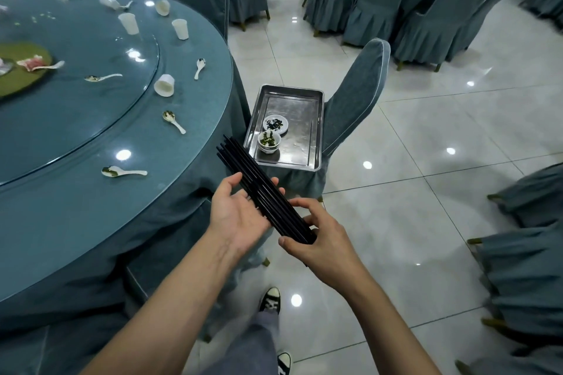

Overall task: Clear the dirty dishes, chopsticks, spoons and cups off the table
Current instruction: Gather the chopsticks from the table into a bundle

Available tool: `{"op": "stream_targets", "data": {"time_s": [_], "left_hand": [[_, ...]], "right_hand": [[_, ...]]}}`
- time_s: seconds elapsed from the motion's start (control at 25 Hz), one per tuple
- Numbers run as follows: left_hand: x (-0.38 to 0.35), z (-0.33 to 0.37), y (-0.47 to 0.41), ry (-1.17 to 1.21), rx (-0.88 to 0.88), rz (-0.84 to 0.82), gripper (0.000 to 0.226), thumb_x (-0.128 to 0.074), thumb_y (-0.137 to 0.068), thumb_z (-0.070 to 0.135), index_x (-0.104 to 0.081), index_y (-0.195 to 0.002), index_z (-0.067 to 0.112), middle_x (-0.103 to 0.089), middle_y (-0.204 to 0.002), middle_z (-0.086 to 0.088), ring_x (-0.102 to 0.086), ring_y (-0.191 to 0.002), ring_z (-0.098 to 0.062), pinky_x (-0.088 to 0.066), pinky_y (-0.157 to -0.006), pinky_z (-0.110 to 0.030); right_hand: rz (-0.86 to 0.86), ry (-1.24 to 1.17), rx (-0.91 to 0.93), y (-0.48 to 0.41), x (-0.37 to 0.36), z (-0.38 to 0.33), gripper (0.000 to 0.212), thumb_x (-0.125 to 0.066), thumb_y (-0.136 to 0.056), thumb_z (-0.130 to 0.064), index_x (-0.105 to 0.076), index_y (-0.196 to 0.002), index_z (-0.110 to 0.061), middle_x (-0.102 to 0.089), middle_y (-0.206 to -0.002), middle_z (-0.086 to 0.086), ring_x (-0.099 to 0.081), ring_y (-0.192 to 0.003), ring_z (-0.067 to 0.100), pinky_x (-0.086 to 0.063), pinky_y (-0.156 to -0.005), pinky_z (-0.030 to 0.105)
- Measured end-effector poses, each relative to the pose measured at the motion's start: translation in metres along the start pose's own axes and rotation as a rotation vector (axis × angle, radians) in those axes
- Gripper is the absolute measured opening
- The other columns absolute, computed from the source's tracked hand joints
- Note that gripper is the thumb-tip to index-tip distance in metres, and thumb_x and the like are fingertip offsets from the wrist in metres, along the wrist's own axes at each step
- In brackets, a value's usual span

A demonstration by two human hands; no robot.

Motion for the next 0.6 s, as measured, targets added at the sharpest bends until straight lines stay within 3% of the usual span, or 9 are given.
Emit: {"op": "stream_targets", "data": {"time_s": [0.2, 0.44, 0.6], "left_hand": [[-0.024, -0.005, -0.045, -0.047, -0.004, -0.004, 0.043, -0.047, -0.098, 0.037, -0.059, -0.12, 0.002, -0.067, -0.119, -0.02, -0.062, -0.113, -0.038, -0.041, -0.112, -0.054], [-0.062, 0.003, -0.123, -0.063, -0.001, -0.011, 0.039, -0.047, -0.098, 0.035, -0.061, -0.112, 0.001, -0.064, -0.113, -0.022, -0.061, -0.106, -0.038, -0.047, -0.102, -0.052], [-0.086, 0.014, -0.171, -0.045, 0.003, 0.012, 0.037, -0.046, -0.099, 0.034, -0.059, -0.111, 0.002, -0.063, -0.113, -0.021, -0.06, -0.103, -0.037, -0.051, -0.094, -0.051]], "right_hand": [[-0.005, 0.016, 0.004, -0.041, 0.029, 0.013, 0.06, -0.08, -0.084, -0.03, -0.049, -0.128, -0.057, -0.065, -0.093, -0.013, -0.065, -0.076, -0.002, -0.049, -0.064, 0.016], [-0.027, 0.036, 0.021, -0.113, 0.062, 0.02, 0.065, -0.077, -0.086, -0.029, -0.045, -0.135, -0.059, -0.059, -0.097, -0.037, -0.066, -0.081, -0.002, -0.05, -0.064, 0.015], [-0.013, 0.057, 0.005, -0.164, 0.085, 0.024, 0.066, -0.076, -0.087, -0.027, -0.045, -0.138, -0.055, -0.064, -0.096, -0.021, -0.066, -0.08, 0.001, -0.05, -0.068, 0.015]]}}
Point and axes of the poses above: each hand's wrist, its own y-axis away from the middle knuckle, its own x-axis out of the back of the hand, z = x × y, the point moved 9 cm from there along -y, towards the middle knuckle
